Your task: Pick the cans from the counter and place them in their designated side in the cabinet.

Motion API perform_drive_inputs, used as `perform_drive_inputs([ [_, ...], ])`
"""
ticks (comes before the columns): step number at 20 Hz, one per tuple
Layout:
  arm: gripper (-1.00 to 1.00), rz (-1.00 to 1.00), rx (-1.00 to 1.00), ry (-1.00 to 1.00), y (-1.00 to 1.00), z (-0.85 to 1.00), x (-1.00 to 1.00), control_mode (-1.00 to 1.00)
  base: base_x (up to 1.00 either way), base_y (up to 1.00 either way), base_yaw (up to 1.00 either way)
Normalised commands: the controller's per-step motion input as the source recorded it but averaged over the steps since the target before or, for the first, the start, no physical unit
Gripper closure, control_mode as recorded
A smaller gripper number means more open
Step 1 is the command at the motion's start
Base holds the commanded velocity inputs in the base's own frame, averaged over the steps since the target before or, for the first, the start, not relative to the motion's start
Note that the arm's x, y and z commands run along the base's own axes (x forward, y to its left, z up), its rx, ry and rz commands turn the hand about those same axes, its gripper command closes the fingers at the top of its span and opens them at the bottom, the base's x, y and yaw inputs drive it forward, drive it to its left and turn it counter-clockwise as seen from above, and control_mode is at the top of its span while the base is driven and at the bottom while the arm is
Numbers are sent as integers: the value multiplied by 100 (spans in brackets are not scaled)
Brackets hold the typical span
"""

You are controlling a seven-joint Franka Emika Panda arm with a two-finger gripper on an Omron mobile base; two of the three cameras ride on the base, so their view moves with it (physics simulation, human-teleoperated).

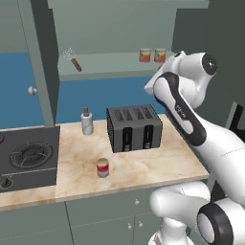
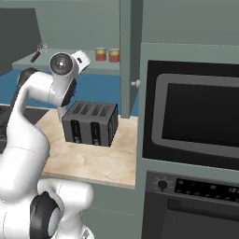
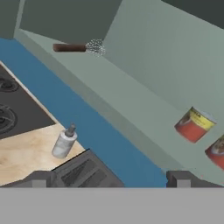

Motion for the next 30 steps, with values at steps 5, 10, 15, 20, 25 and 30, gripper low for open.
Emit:
perform_drive_inputs([
  [5,-100,-6,8,0,14,-11,-63,-100,0,0,0],
  [10,-100,-10,9,2,7,-20,-70,-100,0,0,0],
  [15,-100,-10,7,6,9,-19,-68,-100,0,0,0],
  [20,-100,-9,6,9,9,-13,-64,-100,0,0,0],
  [25,-100,-5,6,20,5,-7,-37,-100,0,0,0],
  [30,-100,0,3,20,3,-19,-17,-100,0,0,0],
])
